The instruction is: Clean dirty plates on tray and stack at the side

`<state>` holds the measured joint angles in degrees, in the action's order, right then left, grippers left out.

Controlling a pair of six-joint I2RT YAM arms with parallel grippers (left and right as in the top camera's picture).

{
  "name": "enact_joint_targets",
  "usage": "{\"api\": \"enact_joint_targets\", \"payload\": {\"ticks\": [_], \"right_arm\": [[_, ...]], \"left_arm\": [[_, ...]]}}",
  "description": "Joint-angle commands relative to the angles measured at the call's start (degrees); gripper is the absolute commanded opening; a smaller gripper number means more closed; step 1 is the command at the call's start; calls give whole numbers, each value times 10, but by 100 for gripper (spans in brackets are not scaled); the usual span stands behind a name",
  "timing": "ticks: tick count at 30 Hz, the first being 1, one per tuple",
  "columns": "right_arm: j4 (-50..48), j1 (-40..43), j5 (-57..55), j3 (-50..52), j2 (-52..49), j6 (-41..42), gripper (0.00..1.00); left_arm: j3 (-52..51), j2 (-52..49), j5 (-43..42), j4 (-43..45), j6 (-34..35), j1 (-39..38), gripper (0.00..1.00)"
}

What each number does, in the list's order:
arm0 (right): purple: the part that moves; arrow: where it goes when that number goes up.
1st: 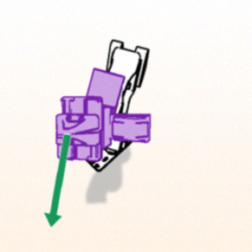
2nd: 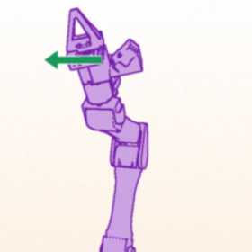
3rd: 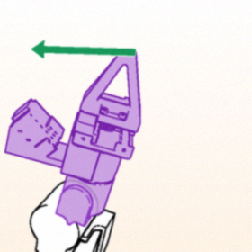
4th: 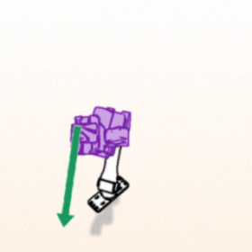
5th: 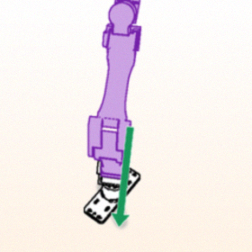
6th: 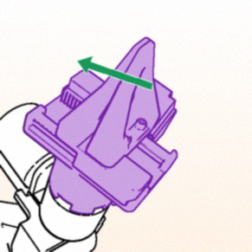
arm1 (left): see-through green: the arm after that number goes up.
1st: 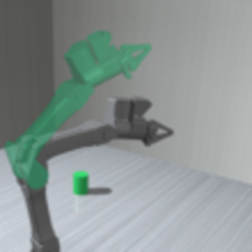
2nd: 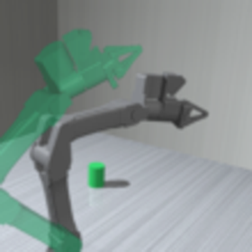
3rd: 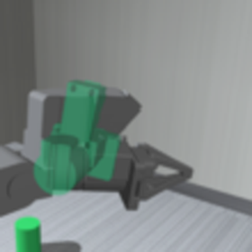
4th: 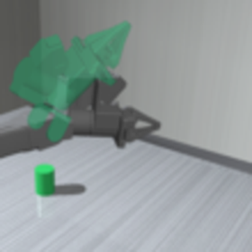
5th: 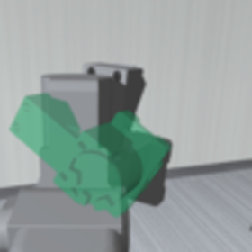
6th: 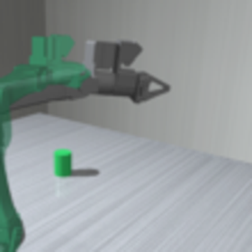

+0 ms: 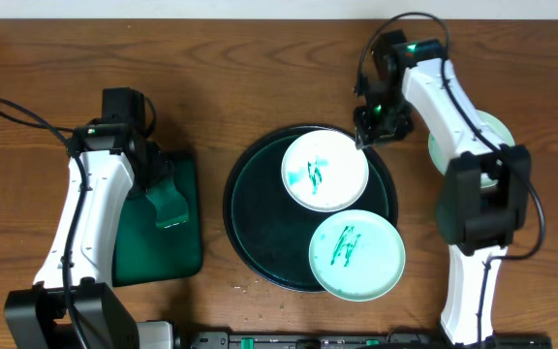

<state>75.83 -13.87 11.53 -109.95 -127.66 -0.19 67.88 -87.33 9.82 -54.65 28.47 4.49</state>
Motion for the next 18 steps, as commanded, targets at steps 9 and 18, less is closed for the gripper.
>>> {"api": "enact_joint_targets", "payload": {"ticks": [9, 18], "right_arm": [[21, -15, -5, 2, -89, 9, 33], [15, -46, -10, 2, -92, 24, 1]], "left_arm": [[6, 1, 12, 5, -5, 2, 82], [6, 0, 16, 12, -9, 2, 44]]}}
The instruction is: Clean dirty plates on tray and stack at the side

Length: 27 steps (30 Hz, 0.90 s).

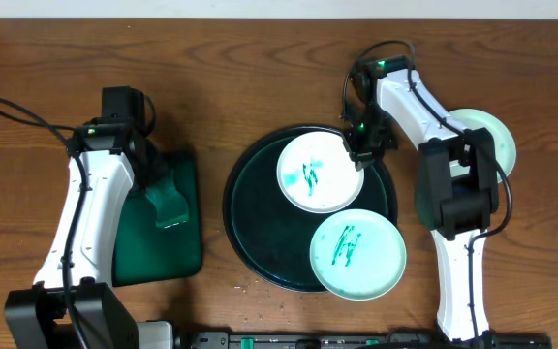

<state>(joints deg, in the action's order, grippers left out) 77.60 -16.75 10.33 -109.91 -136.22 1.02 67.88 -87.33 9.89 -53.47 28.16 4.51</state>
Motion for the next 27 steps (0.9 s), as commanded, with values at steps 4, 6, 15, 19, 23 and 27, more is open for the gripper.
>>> {"api": "enact_joint_targets", "payload": {"ticks": [4, 6, 15, 19, 23, 27], "right_arm": [[-9, -20, 0, 1, -6, 28, 1], [-10, -20, 0, 1, -6, 28, 1], [-11, -21, 0, 1, -6, 28, 1], [-11, -21, 0, 1, -6, 26, 1], [-11, -21, 0, 1, -6, 25, 1], [-11, -21, 0, 1, -6, 21, 1]], "left_arm": [[6, -14, 26, 2, -21, 6, 7], [6, -30, 26, 1, -22, 10, 8], [4, -136, -21, 17, -92, 12, 39], [4, -150, -76, 40, -114, 12, 45], [4, -153, -82, 51, -115, 12, 45], [-9, -154, -110, 72, -133, 12, 40]]}}
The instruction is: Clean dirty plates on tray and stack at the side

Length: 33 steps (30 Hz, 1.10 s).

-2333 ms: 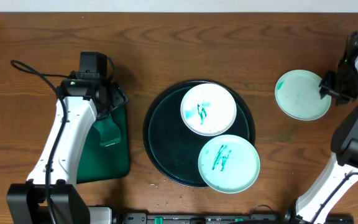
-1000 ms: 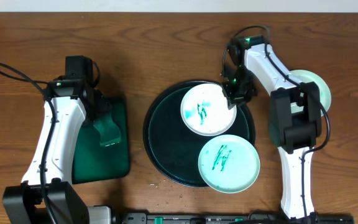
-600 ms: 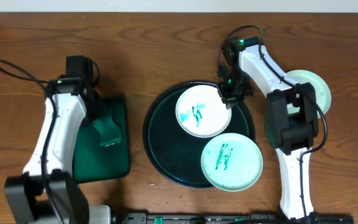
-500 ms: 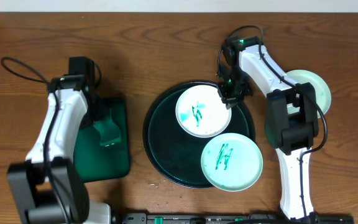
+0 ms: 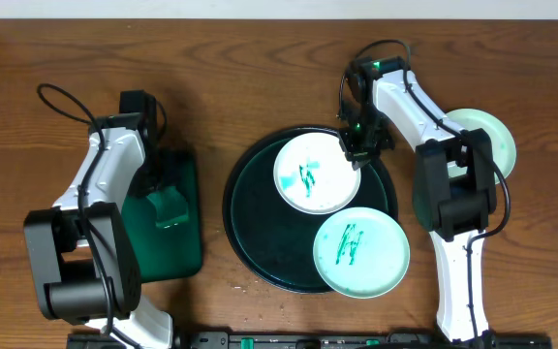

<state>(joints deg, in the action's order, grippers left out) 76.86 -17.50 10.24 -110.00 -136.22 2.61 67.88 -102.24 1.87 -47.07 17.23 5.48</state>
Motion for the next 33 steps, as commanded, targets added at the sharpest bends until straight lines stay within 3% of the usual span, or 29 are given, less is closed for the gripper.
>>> {"api": "enact_joint_targets", "payload": {"ticks": [1, 10, 11, 13, 14, 22, 28, 33], "right_arm": [[-3, -14, 1, 2, -6, 5, 1], [-3, -14, 1, 2, -6, 5, 1], [-3, -14, 1, 2, -6, 5, 1], [-3, -14, 1, 2, -6, 5, 1], [-3, -14, 1, 2, -6, 5, 1], [-2, -14, 1, 2, -6, 5, 1], [5, -14, 1, 2, -6, 5, 1], [7, -14, 1, 2, -6, 1, 1]], "left_arm": [[-14, -5, -30, 12, -24, 2, 39], [-81, -5, -30, 61, -20, 19, 38], [-82, -5, -29, 61, -20, 22, 34], [-82, -5, -30, 64, -20, 25, 13], [-82, -5, -30, 67, -20, 25, 7], [-67, 40, -29, 53, -15, 23, 7], [-67, 181, 38, 21, 1, 5, 7], [-67, 259, 10, 10, -3, -24, 7]]}}
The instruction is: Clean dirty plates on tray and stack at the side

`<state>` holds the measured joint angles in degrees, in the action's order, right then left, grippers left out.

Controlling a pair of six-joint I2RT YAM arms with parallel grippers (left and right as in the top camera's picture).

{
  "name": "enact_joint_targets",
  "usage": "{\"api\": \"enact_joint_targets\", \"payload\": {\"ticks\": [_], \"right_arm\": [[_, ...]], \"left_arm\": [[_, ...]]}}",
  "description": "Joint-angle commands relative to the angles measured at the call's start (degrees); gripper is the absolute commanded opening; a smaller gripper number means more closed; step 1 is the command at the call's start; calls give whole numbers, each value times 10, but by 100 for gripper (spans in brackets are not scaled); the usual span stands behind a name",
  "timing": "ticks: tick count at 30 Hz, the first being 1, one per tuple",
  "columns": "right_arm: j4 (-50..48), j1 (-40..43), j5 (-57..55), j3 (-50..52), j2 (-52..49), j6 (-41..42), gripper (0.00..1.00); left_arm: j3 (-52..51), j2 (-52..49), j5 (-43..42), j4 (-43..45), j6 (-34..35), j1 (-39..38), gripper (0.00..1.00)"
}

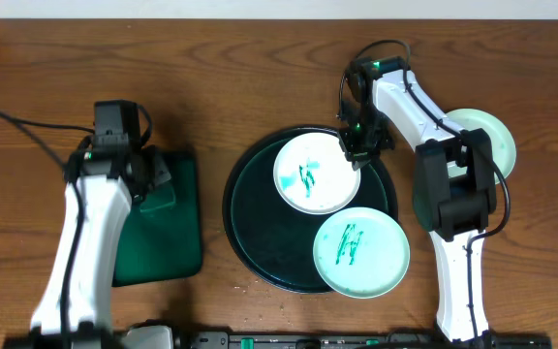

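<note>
A black round tray point(250, 208) holds a white plate point(313, 174) smeared with green. A mint plate point(361, 254), also smeared, overhangs the tray's lower right rim. My right gripper point(355, 147) sits at the white plate's upper right rim and seems shut on it. On the left lies a dark green mat point(158, 242). My left gripper point(156, 184) hovers over the mat's top edge, shut on a lighter green sponge point(164, 197). A clean pale green plate point(487, 136) rests on the table at the right, partly hidden by my right arm.
The brown wooden table point(260, 78) stretches around the tray. My right arm's links point(453, 194) stand between the tray and the pale green plate. A cable point(27, 126) trails from the left arm.
My left arm has changed its pose, and its gripper with the sponge now sits slightly higher and further left over the mat. The right gripper and both dirty plates have not moved.
My right gripper was beyond the tray's upper right rim, apart from the white plate. Then it was at that plate's rim, and the plate lay slightly further left. It has stayed there since. My left gripper stayed over the mat with the sponge throughout.
</note>
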<state>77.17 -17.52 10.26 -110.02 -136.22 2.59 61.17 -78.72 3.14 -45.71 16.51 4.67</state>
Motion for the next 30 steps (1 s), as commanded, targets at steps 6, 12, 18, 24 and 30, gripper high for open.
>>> {"api": "enact_joint_targets", "payload": {"ticks": [6, 12, 18, 24, 30], "right_arm": [[4, -28, 30, 2, -6, -42, 1], [-16, -67, 49, 2, -6, -55, 1], [-29, -110, 49, 2, -6, -44, 1], [-31, -123, 46, 2, -6, -22, 1], [-26, -121, 46, 2, -6, -17, 1]], "left_arm": [[0, 26, -58, -1, 5, -56, 7], [0, 5, -155, 26, 5, -100, 7], [0, -32, -197, 64, 5, -156, 7], [0, -96, -197, 101, 7, -221, 7], [0, -160, -196, 132, 18, -264, 7]]}}
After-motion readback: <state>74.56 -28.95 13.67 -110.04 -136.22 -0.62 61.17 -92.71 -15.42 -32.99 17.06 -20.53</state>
